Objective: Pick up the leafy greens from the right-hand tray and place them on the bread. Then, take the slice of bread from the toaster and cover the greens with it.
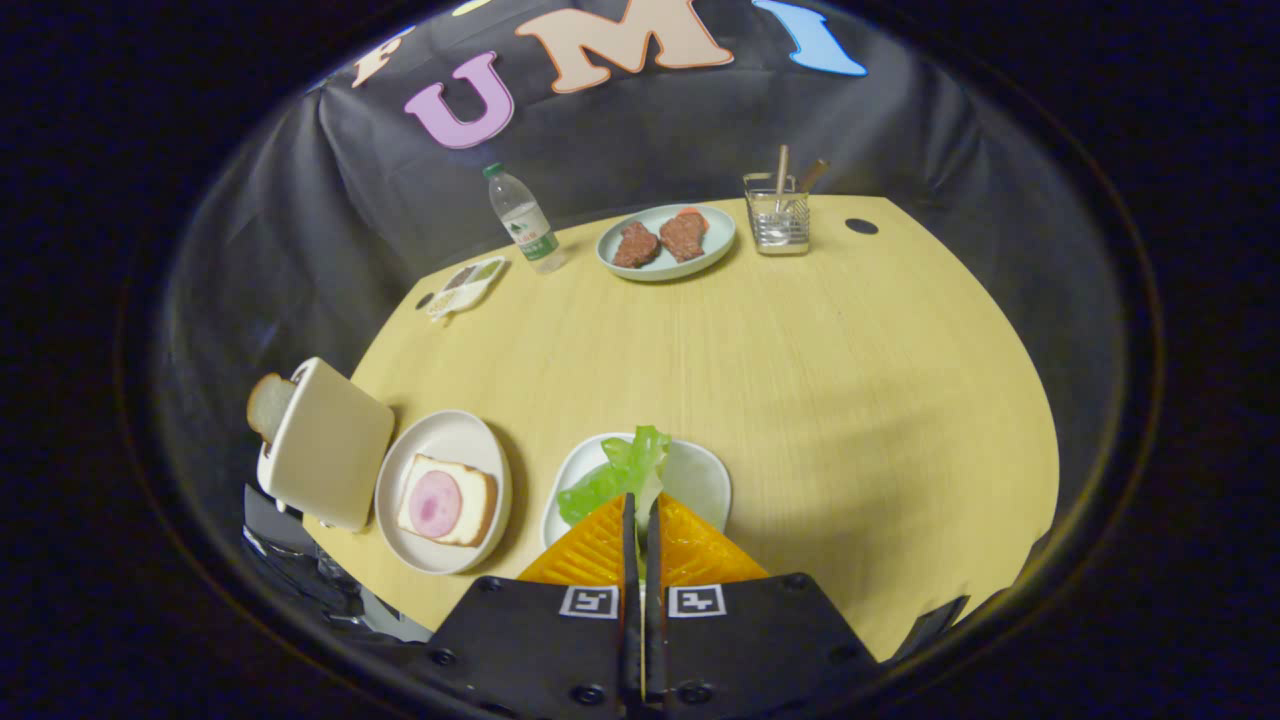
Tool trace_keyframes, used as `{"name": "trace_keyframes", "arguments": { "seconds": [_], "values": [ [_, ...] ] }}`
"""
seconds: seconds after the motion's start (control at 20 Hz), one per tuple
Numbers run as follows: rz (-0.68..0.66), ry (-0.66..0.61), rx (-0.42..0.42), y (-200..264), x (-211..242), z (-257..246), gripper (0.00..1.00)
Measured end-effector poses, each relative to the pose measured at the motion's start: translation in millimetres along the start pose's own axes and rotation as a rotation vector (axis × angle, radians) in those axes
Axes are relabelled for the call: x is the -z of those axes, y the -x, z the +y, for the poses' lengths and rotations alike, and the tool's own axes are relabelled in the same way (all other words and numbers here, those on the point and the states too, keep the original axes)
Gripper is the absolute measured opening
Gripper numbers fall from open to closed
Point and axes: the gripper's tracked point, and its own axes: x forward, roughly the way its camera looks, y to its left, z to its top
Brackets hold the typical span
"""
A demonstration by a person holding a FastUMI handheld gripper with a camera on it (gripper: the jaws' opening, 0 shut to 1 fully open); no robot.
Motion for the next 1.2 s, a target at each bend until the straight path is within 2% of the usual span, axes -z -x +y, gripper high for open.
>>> {"name": "trace_keyframes", "arguments": {
  "seconds": [0.35,0.6,1.05,1.2],
  "values": [
    [-0.071,-0.016,-0.112,32.5,-29.1,65.0,0.04],
    [-0.091,-0.02,-0.235,42.9,-39.6,131.5,0.04],
    [-0.009,-0.017,-0.448,25.6,-14.6,245.8,0.04],
    [0.026,-0.02,-0.473,13.3,-0.9,262.7,0.04]
  ]
}}
